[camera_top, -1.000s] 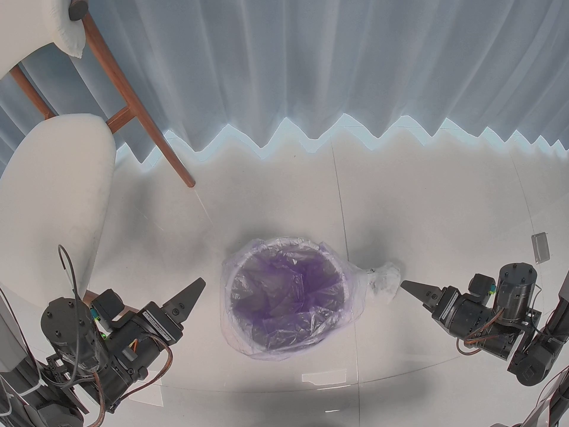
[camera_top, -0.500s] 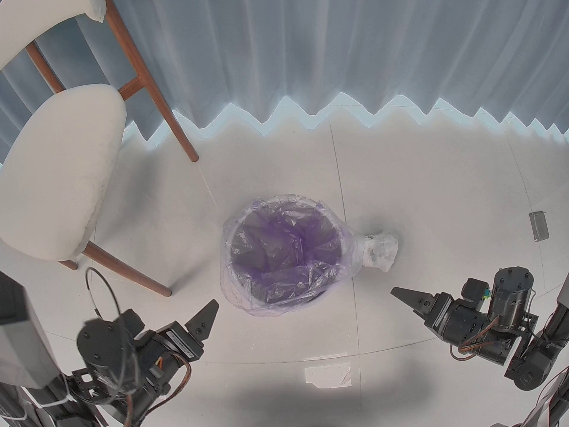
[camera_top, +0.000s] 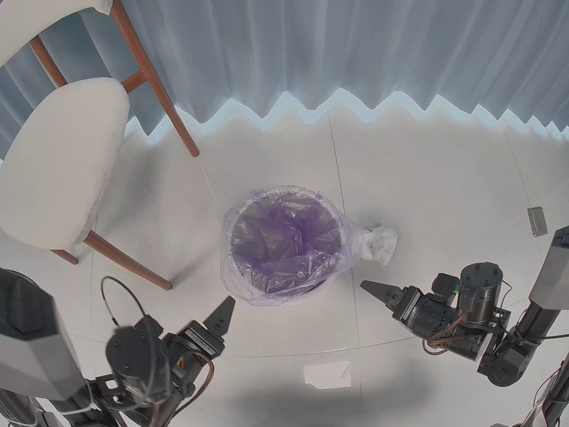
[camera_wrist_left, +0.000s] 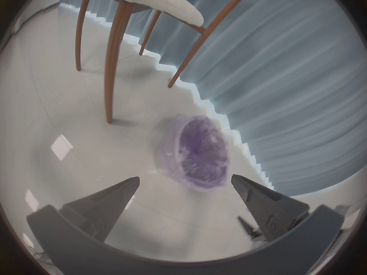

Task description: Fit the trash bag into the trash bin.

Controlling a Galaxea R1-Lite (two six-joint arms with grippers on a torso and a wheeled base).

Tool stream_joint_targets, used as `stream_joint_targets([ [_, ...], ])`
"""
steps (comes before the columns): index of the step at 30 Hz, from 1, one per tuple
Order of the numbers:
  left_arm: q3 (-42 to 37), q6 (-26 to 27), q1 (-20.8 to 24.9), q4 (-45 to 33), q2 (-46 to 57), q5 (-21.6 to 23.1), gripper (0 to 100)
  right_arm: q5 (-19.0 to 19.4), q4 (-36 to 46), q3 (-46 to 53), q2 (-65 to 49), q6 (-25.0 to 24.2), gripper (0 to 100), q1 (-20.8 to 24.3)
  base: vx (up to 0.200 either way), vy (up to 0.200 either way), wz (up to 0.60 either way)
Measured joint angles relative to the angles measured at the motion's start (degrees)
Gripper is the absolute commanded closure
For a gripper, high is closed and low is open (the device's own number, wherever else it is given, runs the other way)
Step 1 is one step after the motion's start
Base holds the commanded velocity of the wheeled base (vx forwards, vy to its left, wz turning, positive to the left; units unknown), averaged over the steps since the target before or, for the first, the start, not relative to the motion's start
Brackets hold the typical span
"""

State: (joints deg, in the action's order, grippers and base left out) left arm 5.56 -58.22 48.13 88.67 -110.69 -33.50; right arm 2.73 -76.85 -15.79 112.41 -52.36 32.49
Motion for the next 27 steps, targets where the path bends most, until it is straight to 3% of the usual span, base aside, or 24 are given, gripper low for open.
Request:
stream_joint_targets([
  [4,1.2,-2.4,-3.0,0.0,7.1,3.0,0,-0.4,2.5,-5.9,2.5,-2.0,0,1.1,0.0,0.0,0.0],
  [11,2.2,-13.5,-10.2,-0.1,17.9,8.4,0,-0.9,11.6,-16.4,5.9,-8.7,0,4.0,0.0,0.0,0.0],
  [16,1.8,-16.0,-13.2,-0.1,23.7,13.0,0,-1.7,12.6,-19.8,8.2,-9.7,0,5.8,0.0,0.0,0.0],
  [22,0.5,-23.6,-17.5,-0.1,30.0,19.4,0,-2.0,12.9,-22.4,9.9,-9.8,0,6.7,0.0,0.0,0.0],
  [27,-3.0,-22.0,-19.2,-0.2,34.5,28.5,0,-2.0,13.0,-24.3,11.0,-9.9,0,6.8,0.0,0.0,0.0],
])
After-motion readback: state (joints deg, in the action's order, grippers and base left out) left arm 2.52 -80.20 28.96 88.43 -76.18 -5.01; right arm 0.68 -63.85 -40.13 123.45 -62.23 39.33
